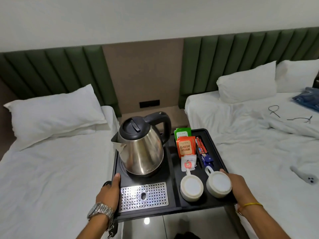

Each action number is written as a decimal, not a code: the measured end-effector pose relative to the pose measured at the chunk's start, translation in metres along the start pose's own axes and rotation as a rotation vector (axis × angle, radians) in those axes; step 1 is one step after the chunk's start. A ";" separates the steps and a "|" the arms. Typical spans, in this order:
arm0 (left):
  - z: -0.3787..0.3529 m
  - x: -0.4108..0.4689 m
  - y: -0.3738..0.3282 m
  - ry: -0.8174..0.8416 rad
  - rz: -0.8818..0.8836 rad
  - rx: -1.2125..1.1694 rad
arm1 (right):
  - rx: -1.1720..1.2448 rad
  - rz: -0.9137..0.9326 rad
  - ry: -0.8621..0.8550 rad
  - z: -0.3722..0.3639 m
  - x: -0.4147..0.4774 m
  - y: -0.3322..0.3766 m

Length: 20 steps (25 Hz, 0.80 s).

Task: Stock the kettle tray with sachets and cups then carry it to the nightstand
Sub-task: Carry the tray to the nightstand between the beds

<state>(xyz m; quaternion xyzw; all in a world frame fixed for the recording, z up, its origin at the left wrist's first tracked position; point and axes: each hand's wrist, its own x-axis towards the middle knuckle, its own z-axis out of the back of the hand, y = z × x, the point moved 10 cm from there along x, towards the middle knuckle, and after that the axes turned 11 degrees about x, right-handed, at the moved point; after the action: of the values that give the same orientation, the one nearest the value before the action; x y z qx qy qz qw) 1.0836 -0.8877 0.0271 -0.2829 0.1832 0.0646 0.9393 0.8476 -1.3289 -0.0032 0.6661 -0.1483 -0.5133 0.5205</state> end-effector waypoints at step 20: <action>-0.082 0.533 -0.190 -0.097 0.177 -0.004 | 0.015 0.000 0.184 -0.383 0.503 0.140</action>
<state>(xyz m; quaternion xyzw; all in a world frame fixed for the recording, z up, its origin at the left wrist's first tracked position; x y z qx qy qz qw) 1.5941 -1.0818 -0.1435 -0.2641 0.1618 0.1614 0.9370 1.4316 -1.5474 -0.1774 0.7143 -0.1039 -0.4489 0.5268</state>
